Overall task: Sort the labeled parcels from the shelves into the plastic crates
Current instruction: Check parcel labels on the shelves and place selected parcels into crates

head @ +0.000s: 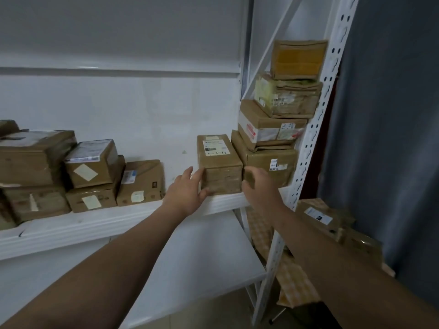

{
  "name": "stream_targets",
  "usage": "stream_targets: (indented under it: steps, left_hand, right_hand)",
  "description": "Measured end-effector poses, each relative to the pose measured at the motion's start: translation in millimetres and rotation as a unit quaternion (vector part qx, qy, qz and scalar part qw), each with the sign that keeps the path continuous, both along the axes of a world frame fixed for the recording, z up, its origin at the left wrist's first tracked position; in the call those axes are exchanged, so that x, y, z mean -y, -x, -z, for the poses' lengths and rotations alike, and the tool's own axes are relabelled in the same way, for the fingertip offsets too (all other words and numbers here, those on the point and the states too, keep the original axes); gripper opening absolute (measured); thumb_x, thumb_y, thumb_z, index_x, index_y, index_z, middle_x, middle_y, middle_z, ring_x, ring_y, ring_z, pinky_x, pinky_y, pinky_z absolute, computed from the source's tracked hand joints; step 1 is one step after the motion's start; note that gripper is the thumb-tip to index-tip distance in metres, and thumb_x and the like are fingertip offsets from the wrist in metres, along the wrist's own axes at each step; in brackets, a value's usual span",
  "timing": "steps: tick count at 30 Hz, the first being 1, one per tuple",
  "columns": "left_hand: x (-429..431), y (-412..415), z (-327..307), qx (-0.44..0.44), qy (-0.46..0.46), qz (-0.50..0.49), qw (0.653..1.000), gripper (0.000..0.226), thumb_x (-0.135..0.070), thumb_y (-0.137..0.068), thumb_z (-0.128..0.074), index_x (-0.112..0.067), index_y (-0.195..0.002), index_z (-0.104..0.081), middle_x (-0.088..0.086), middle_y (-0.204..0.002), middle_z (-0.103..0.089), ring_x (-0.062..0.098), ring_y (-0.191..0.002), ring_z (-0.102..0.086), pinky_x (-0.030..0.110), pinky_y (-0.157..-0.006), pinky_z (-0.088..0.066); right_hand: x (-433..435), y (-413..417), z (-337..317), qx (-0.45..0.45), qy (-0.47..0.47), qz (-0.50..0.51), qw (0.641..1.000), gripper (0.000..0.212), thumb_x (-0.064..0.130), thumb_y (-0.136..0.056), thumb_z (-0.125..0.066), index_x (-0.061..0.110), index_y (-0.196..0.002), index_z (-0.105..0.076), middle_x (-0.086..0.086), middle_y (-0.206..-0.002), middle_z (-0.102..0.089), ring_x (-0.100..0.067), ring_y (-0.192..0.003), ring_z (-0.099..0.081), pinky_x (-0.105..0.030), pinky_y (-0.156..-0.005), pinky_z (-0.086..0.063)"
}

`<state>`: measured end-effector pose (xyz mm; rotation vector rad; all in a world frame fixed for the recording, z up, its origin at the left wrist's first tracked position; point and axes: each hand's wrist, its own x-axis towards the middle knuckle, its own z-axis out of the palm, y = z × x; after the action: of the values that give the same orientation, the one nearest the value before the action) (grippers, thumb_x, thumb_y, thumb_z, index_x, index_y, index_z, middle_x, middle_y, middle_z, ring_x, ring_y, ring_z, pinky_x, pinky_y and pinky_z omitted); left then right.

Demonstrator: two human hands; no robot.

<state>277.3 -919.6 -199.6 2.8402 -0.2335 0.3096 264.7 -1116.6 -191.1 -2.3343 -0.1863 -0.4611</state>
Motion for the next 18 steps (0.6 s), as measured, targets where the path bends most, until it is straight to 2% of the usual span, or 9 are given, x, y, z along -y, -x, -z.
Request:
stream_targets:
  steps: [3, 5, 8, 10, 13, 15, 18]
  left_hand:
    - [5.2, -31.4, 0.5, -0.019, 0.005, -0.013, 1.0, 0.067, -0.054, -0.097, -0.036, -0.03, -0.153, -0.01, 0.016, -0.158, -0.017, 0.037, -0.138, -0.029, 0.048, -0.112, -0.03]
    - [7.6, -46.0, 1.7, -0.025, 0.03, -0.006, 0.999, 0.063, -0.055, -0.097, -0.034, -0.031, -0.152, -0.015, 0.016, -0.151, -0.033, 0.036, -0.132, -0.039, 0.046, -0.107, -0.036]
    - [5.8, -51.3, 5.9, -0.008, 0.087, 0.003, 0.996, 0.056, -0.052, -0.097, -0.036, -0.027, -0.147, -0.029, 0.011, -0.131, -0.057, 0.031, -0.113, -0.055, 0.038, -0.091, -0.046]
    - [1.3, -49.6, 6.5, 0.005, 0.115, 0.006, 0.993, 0.052, -0.049, -0.098, -0.039, -0.024, -0.143, -0.035, 0.011, -0.123, -0.061, 0.029, -0.105, -0.059, 0.036, -0.084, -0.046]
    - [-4.4, -45.6, 5.6, 0.023, 0.162, 0.015, 0.986, 0.047, -0.046, -0.098, -0.042, -0.02, -0.137, -0.041, 0.011, -0.119, -0.063, 0.029, -0.103, -0.06, 0.034, -0.083, -0.046]
    - [-14.3, -45.4, 6.9, 0.02, 0.213, 0.018, 0.977, 0.042, -0.043, -0.099, -0.042, -0.017, -0.131, -0.046, 0.008, -0.116, -0.064, 0.026, -0.102, -0.06, 0.031, -0.08, -0.045]
    - [-17.1, -40.3, 7.0, 0.044, 0.304, -0.003, 0.952, 0.027, -0.04, -0.101, -0.039, -0.015, -0.106, -0.049, 0.002, -0.097, -0.063, 0.022, -0.087, -0.059, 0.026, -0.061, -0.039]
  right_hand:
    - [-2.2, -25.5, 6.1, -0.031, -0.01, -0.022, 0.999, 0.046, 0.014, -0.096, -0.046, 0.011, -0.142, -0.042, -0.005, -0.141, -0.047, -0.02, -0.128, -0.045, -0.028, -0.101, -0.037]
    - [-6.3, -38.7, 11.7, -0.045, -0.027, -0.029, 0.998, 0.049, 0.018, -0.095, -0.045, 0.014, -0.144, -0.04, -0.004, -0.139, -0.05, -0.02, -0.125, -0.049, -0.035, -0.103, -0.043]
    - [-16.1, -47.3, 21.9, -0.061, -0.062, -0.028, 0.996, 0.051, 0.026, -0.095, -0.045, 0.018, -0.144, -0.037, -0.003, -0.133, -0.056, -0.02, -0.118, -0.054, -0.043, -0.098, -0.048]
    - [-24.5, -50.0, 26.1, -0.062, -0.082, -0.022, 0.994, 0.053, 0.031, -0.095, -0.045, 0.018, -0.145, -0.035, -0.004, -0.135, -0.054, -0.02, -0.119, -0.053, -0.042, -0.1, -0.046]
    - [-33.6, -54.0, 24.2, -0.05, -0.099, -0.016, 0.994, 0.062, 0.036, -0.097, -0.047, 0.015, -0.15, -0.024, -0.005, -0.145, -0.04, -0.02, -0.131, -0.041, -0.036, -0.108, -0.036]
    - [-46.9, -57.0, 19.3, -0.044, -0.088, -0.003, 0.995, 0.06, 0.041, -0.097, -0.046, 0.016, -0.149, -0.028, -0.007, -0.142, -0.036, -0.021, -0.129, -0.038, -0.036, -0.106, -0.035]
    - [-56.1, -56.1, 7.8, -0.035, -0.136, 0.001, 0.99, 0.046, 0.045, -0.095, -0.049, 0.017, -0.132, -0.044, -0.006, -0.13, -0.039, -0.015, -0.112, -0.045, -0.031, -0.092, -0.041]
